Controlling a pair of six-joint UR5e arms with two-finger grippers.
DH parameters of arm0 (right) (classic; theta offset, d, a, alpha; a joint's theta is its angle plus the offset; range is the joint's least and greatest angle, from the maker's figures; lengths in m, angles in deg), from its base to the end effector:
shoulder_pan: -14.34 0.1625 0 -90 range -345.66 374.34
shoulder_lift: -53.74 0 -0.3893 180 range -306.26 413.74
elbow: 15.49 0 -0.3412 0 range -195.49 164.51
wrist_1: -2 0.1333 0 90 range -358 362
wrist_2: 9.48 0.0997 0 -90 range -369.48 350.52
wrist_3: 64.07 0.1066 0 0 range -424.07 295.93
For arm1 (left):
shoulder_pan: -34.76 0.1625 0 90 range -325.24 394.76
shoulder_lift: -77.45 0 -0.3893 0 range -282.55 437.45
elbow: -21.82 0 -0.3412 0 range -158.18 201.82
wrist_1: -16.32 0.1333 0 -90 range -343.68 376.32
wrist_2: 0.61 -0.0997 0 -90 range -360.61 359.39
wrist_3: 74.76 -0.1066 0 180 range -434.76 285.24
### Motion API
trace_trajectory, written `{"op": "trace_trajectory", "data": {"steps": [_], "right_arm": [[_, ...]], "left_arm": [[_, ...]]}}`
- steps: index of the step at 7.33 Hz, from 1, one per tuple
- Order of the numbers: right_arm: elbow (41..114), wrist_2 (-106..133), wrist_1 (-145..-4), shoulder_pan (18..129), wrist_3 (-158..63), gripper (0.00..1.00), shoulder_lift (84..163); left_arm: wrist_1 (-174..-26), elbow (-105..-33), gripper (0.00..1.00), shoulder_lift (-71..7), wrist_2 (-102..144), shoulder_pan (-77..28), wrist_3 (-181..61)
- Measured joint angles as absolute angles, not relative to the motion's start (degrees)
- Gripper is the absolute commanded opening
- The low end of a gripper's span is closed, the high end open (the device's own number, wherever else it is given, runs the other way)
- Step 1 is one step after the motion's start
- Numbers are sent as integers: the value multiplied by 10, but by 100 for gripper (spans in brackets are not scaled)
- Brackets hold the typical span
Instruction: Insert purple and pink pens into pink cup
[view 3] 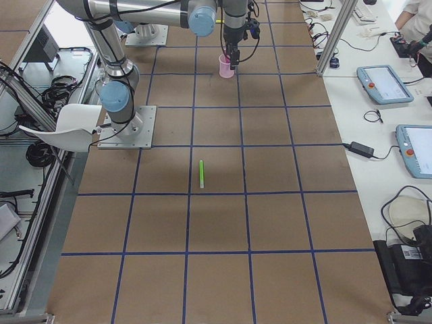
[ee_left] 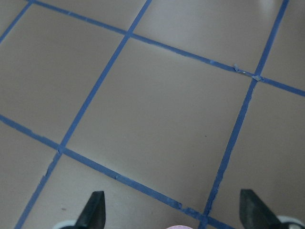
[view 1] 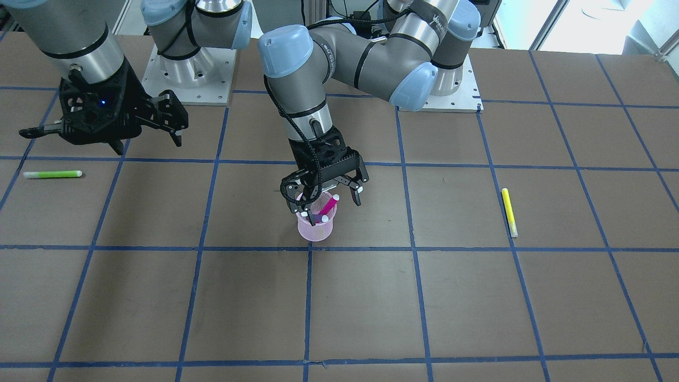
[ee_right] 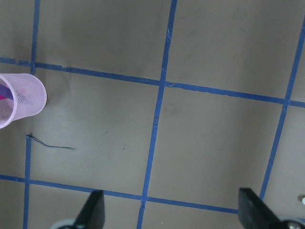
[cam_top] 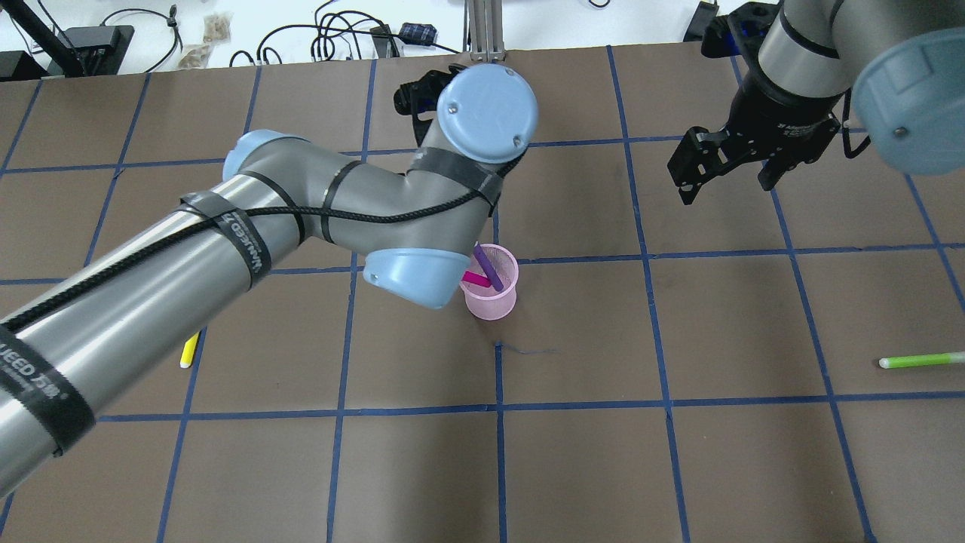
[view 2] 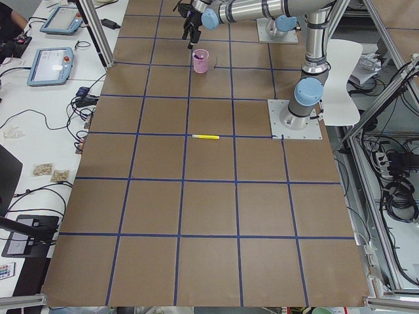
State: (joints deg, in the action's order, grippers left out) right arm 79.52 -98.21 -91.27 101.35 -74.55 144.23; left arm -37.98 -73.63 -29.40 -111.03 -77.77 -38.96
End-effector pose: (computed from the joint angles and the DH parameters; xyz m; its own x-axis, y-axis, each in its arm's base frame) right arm 0.1128 -0.4406 0.4162 -0.9912 -0.1298 -0.0258 -0.1303 0.9913 0.0174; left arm -0.2990 -0.4700 0.3315 -0.9452 -0.2949 -0.1397 -0.2222 0.8951 -0.3865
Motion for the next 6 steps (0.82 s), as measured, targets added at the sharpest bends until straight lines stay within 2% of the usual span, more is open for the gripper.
{"op": "trace_trajectory", "data": {"steps": [3,6], "right_arm": [[797,-983,-914,1025,-660,100,1444],[795,-984,-915,1029,-635,100,1442]], "left_arm": [[-550,-688,100,-244,-1005,-637,-556],[-644,-681,100,-191,-963,-528,-701]]}}
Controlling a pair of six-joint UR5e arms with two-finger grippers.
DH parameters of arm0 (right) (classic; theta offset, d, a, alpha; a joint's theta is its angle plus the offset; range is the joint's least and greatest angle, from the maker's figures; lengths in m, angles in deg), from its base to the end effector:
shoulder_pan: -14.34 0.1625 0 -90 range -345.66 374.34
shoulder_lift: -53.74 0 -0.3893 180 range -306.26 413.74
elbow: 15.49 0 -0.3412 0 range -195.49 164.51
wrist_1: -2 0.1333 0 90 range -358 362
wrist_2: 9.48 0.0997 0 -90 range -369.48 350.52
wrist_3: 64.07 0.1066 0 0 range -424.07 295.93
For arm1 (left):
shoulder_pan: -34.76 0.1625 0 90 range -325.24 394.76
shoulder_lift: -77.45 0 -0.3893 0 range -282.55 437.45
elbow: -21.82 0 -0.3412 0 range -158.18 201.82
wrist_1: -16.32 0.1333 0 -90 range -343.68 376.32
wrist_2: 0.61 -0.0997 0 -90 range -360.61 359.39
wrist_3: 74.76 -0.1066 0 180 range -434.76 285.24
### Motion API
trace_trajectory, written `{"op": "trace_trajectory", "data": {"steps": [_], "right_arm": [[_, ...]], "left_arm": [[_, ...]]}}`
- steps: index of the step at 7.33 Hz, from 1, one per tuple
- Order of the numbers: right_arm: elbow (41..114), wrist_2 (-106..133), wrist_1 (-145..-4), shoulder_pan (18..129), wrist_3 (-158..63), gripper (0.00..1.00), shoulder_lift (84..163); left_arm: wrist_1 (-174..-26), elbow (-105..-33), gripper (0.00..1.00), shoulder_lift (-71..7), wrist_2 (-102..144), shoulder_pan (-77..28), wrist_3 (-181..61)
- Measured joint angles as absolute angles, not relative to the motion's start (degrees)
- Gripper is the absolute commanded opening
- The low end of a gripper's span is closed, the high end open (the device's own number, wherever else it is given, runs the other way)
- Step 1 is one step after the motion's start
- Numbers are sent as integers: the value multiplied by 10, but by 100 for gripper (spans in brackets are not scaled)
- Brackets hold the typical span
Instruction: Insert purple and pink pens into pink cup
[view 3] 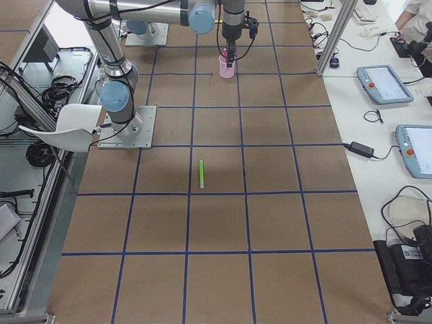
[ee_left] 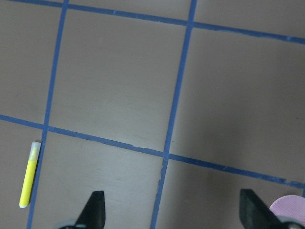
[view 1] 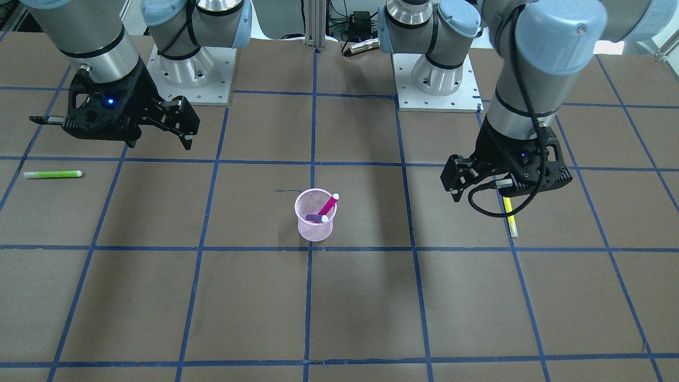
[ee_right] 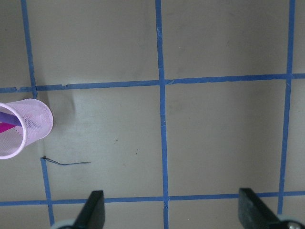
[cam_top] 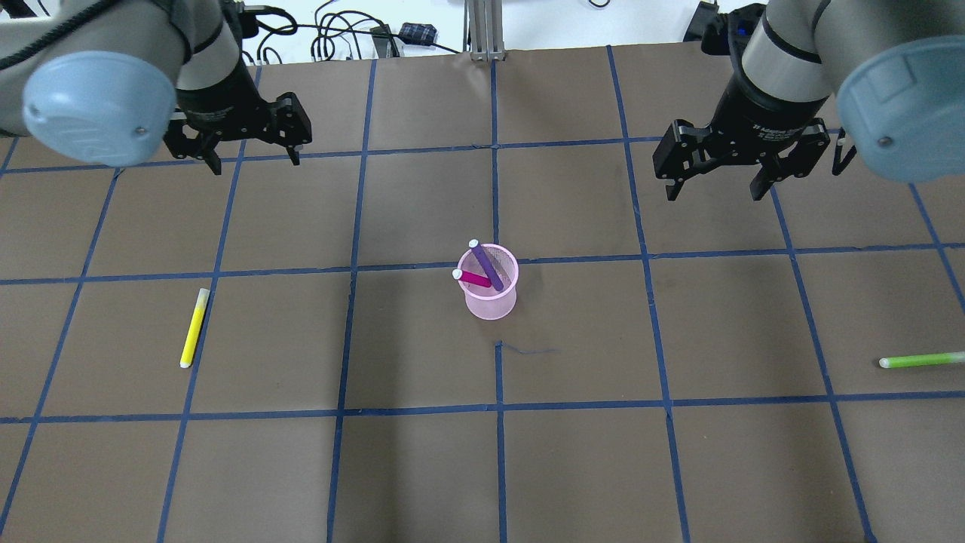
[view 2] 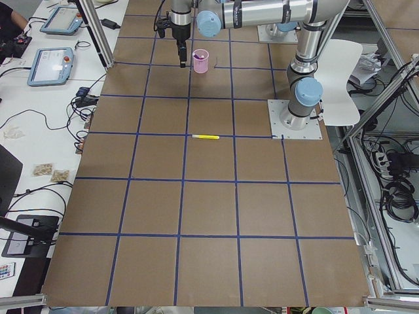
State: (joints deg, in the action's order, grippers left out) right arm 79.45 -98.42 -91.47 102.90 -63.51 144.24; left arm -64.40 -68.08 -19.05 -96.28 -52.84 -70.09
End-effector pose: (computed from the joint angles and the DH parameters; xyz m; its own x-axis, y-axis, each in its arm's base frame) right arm 0.1243 -0.4379 0.4171 -0.9992 0.0352 -0.0183 0.0349 0.9992 0.0171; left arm -0.1022 -0.4928 0.4103 -0.9873 -0.1277 -0.0943 -0.1226 0.9908 -0.0581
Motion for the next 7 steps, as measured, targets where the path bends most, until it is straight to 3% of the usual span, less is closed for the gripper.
{"op": "trace_trajectory", "data": {"steps": [3,7], "right_arm": [[796,-991,-922,1027,-643,100,1443],[792,-993,-934,1027,-646,100,1437]], "left_arm": [[-738,-689,100,-131,-922,-511,-759],[-774,-691,100,-111,-907,-509,-763]]}}
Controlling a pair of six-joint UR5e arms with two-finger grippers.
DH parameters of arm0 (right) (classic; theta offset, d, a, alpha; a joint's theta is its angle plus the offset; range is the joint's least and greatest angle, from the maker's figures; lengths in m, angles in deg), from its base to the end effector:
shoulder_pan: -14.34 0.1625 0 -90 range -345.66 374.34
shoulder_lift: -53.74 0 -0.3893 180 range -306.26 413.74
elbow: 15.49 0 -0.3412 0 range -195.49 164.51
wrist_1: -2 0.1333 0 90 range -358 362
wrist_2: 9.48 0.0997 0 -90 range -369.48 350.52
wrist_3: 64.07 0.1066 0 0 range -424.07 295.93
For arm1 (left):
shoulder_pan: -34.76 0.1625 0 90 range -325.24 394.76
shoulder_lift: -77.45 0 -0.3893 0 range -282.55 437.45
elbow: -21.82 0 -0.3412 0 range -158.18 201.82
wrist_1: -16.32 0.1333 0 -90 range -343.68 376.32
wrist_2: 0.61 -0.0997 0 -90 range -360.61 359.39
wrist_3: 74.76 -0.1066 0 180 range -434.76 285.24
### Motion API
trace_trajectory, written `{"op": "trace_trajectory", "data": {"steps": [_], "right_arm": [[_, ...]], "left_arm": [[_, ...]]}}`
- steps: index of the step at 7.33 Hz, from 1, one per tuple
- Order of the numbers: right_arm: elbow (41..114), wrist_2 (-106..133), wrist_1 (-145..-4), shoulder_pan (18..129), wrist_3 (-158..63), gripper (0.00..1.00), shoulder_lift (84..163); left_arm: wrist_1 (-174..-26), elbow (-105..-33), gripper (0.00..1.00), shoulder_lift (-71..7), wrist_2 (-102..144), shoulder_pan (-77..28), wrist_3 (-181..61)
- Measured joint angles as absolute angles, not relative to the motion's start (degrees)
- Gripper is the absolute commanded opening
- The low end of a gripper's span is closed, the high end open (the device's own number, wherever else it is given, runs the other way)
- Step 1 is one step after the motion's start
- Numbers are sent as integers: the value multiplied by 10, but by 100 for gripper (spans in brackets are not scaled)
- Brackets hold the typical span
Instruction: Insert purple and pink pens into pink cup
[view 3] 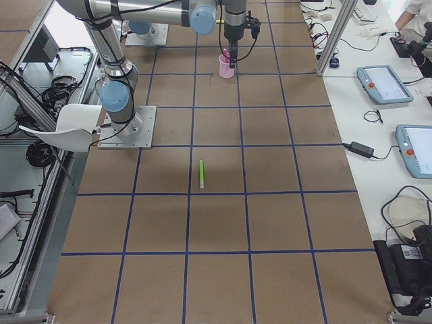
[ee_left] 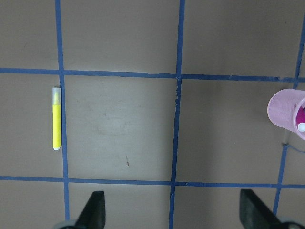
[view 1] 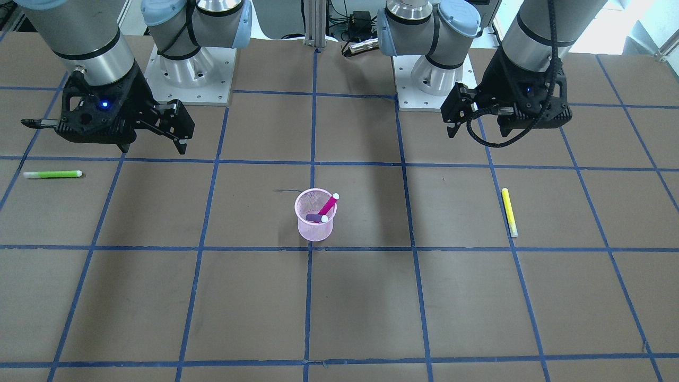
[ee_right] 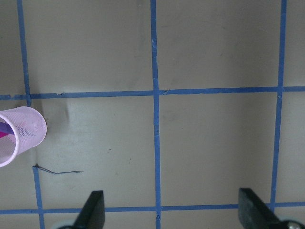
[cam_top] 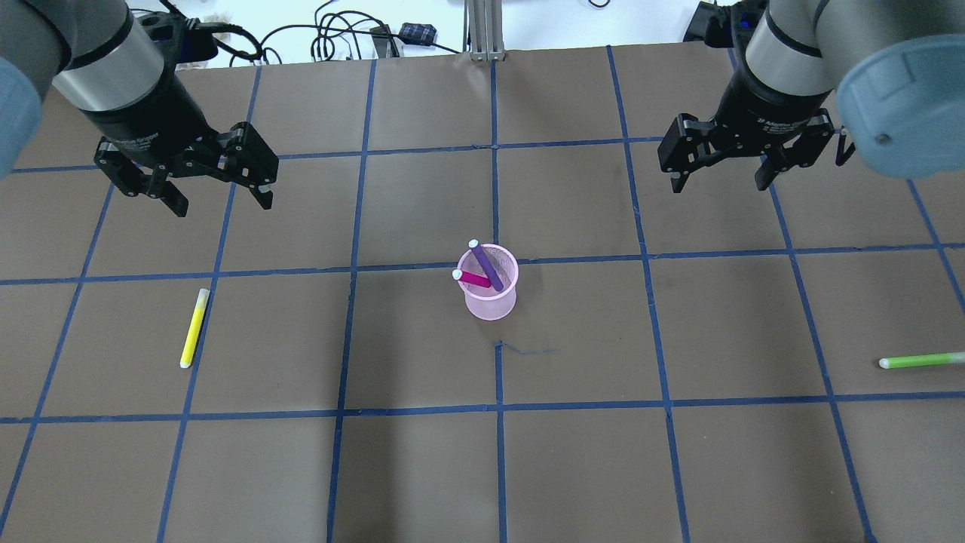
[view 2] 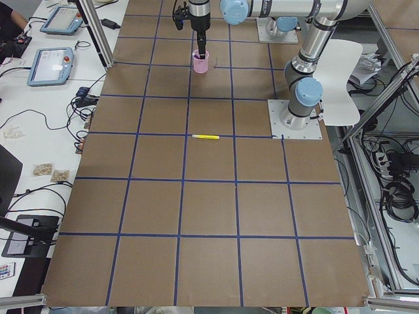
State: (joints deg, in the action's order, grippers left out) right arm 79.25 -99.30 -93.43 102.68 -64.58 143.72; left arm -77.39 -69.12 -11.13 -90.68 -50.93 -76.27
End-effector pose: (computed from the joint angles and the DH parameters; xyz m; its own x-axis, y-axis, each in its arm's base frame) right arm 0.1208 -0.4448 0.4181 -0.9998 0.0200 -0.0030 0.0201 0.9997 -0.0117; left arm -0.1008 -0.4339 0.4425 -0.9988 -0.0488 0.0003 -0.0487 0.9972 0.0564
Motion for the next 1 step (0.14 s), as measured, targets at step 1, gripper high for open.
{"op": "trace_trajectory", "data": {"steps": [1], "right_arm": [[793,-994,-937,1026,-642,100,1436]], "left_arm": [[-774,-691,100,-112,-909,-508,-763]]}}
